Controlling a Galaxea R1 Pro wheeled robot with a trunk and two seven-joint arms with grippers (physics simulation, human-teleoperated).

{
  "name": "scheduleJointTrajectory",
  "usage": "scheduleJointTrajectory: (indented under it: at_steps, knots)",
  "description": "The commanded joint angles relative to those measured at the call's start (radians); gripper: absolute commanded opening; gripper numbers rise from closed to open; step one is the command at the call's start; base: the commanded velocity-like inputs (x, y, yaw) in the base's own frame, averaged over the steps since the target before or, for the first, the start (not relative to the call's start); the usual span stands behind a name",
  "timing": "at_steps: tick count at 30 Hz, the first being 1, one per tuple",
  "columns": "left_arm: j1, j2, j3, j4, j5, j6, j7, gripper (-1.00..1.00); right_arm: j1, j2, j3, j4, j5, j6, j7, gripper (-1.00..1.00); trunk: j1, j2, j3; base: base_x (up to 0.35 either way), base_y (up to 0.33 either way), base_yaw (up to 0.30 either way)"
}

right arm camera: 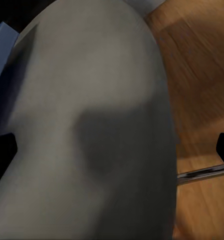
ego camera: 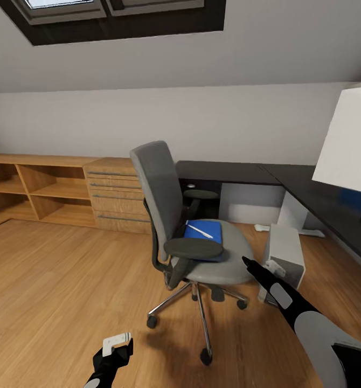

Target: In the bedroom, organize the workspace by keeping the computer under the desk, ensuring the monitor is on the desk, placing the keyboard on the desk next to the monitor, placing the mouse on the desk next to the keyboard, moving the folder from the swivel chair onto the desk next to the mouse, stacking the notebook on top of the folder with the pen on top of the notebook, and positioning the swivel chair next to the desk.

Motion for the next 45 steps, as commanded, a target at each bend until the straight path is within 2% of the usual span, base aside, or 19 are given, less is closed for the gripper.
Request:
scheduleJointTrajectory:
  at_steps: [1,11,45]
  knots:
    - [0.000,0.000,-0.002,0.000,0.007,-0.003,0.003,1.00,-0.001,0.000,-0.004,0.000,-0.008,0.004,0.005,1.00,0.000,0.000,-0.001,0.000,0.000,0.011]
    - [0.000,0.000,-0.002,0.002,0.006,-0.003,0.003,1.00,-0.001,-0.002,-0.004,0.000,-0.007,0.004,0.005,1.00,0.000,0.000,-0.001,0.136,-0.069,0.002]
    - [0.000,0.002,-0.001,0.005,0.008,-0.003,0.004,1.00,-0.001,-0.002,-0.005,0.000,-0.007,0.003,0.004,1.00,0.000,0.000,-0.001,0.045,-0.040,0.011]
